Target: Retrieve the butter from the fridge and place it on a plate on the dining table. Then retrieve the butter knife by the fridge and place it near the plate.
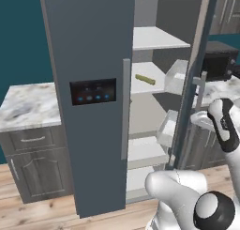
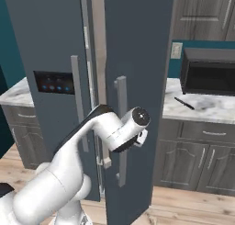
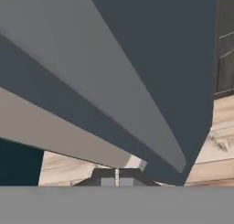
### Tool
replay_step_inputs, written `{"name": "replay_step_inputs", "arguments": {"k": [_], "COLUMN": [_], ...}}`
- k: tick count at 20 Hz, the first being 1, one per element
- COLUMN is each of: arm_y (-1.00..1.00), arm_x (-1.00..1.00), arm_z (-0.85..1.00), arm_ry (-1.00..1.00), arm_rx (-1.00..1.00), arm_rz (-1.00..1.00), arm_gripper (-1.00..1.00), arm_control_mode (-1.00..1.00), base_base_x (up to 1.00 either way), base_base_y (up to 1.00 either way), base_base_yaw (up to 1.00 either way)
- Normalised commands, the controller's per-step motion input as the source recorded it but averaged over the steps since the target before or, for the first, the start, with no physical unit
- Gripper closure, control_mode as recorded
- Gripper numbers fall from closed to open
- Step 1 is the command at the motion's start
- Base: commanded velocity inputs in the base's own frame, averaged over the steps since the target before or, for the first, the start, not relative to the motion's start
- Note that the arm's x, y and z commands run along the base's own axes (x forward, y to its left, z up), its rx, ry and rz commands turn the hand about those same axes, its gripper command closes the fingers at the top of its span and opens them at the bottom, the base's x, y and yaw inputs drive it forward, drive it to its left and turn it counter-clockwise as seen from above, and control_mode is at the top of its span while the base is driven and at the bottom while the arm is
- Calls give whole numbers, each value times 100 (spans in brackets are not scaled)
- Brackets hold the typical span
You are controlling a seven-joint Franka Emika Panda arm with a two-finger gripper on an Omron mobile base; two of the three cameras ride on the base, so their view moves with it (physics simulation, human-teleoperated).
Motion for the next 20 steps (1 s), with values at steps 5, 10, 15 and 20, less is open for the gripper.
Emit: {"name": "replay_step_inputs", "arguments": {"k": [5,10,15,20], "arm_y": [-50,68,100,92], "arm_x": [-79,-46,-15,18], "arm_z": [53,61,23,37], "arm_ry": [23,16,10,19], "arm_rx": [10,-17,-43,-50], "arm_rz": [0,-1,-9,-10], "arm_gripper": [100,-100,-100,-100], "arm_control_mode": [-100,-100,-100,-100], "base_base_x": [0,0,0,0], "base_base_y": [0,0,0,0], "base_base_yaw": [0,0,0,0]}}
